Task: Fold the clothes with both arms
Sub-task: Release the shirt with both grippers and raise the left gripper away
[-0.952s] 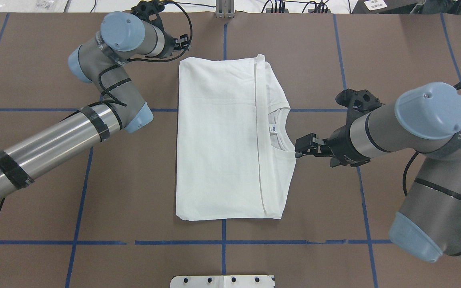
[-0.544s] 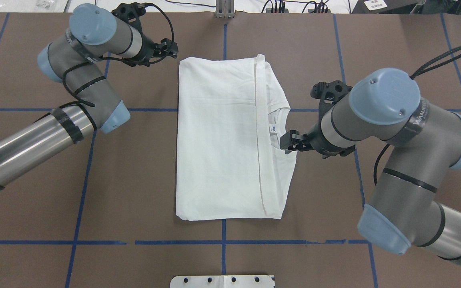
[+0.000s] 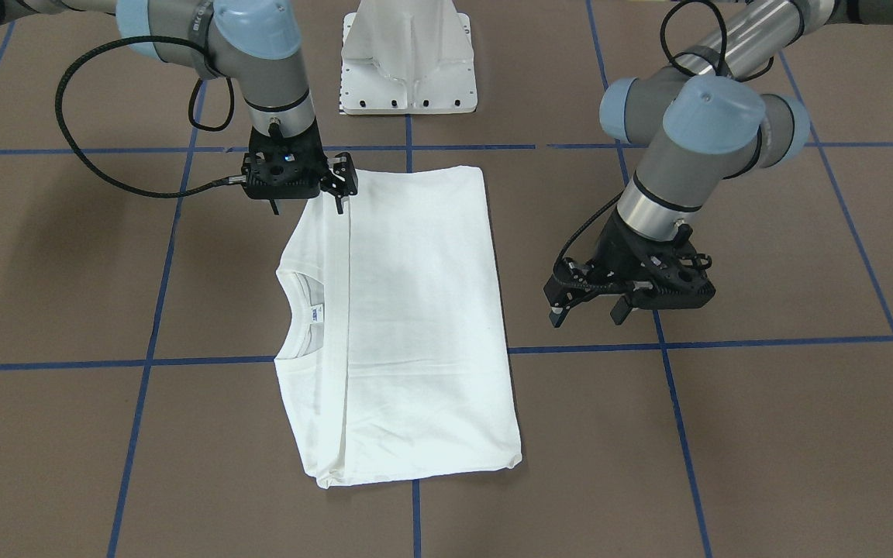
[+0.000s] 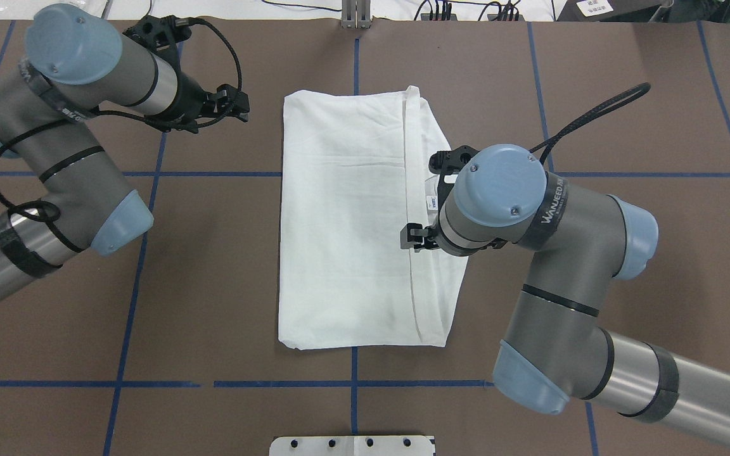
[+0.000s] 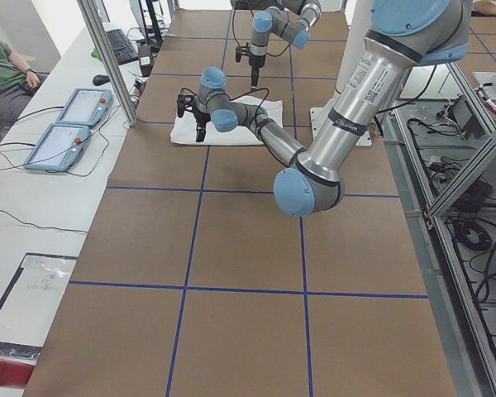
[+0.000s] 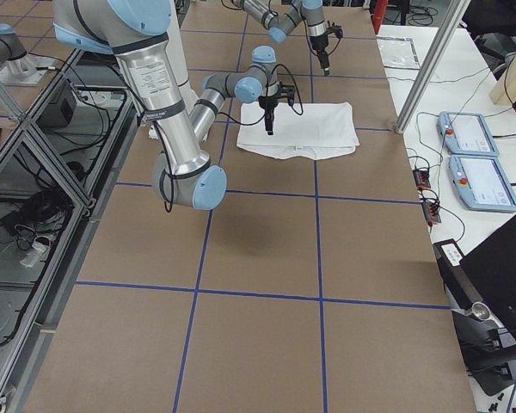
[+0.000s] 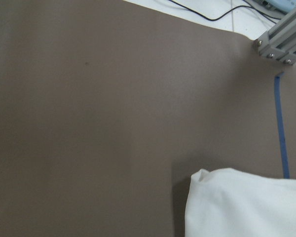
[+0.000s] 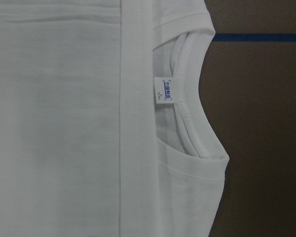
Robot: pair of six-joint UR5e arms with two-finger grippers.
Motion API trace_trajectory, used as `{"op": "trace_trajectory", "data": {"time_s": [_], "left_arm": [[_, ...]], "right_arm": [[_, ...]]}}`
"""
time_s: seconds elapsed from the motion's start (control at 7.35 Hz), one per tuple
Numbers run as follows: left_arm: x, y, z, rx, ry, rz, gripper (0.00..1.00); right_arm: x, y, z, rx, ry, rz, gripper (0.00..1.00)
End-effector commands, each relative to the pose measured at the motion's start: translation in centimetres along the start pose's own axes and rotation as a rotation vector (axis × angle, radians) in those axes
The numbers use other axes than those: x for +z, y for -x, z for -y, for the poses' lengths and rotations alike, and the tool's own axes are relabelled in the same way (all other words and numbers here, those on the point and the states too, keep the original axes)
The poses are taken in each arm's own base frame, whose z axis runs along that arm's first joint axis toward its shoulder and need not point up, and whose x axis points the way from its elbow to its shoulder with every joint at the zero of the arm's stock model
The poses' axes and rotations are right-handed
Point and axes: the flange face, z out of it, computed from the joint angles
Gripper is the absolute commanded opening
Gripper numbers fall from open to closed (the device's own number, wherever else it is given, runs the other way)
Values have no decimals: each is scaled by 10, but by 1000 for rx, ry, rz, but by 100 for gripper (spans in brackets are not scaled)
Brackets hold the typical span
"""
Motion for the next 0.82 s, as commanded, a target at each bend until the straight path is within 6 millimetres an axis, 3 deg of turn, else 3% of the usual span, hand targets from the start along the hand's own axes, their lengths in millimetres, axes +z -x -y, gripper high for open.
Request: {"op": "trace_trajectory", "data": {"time_s": [0.0, 0.41, 0.68], "left_arm": [[-30, -13, -33, 13, 49, -4, 100], [-27, -13, -38, 16, 59, -3, 100], [-28, -15, -40, 15, 69, -9, 100]], "right_arm": [[24, 24, -38, -61, 9, -27, 100], [46, 33, -80, -134, 53, -46, 100], [47, 32, -90, -201, 91, -110, 100]]}}
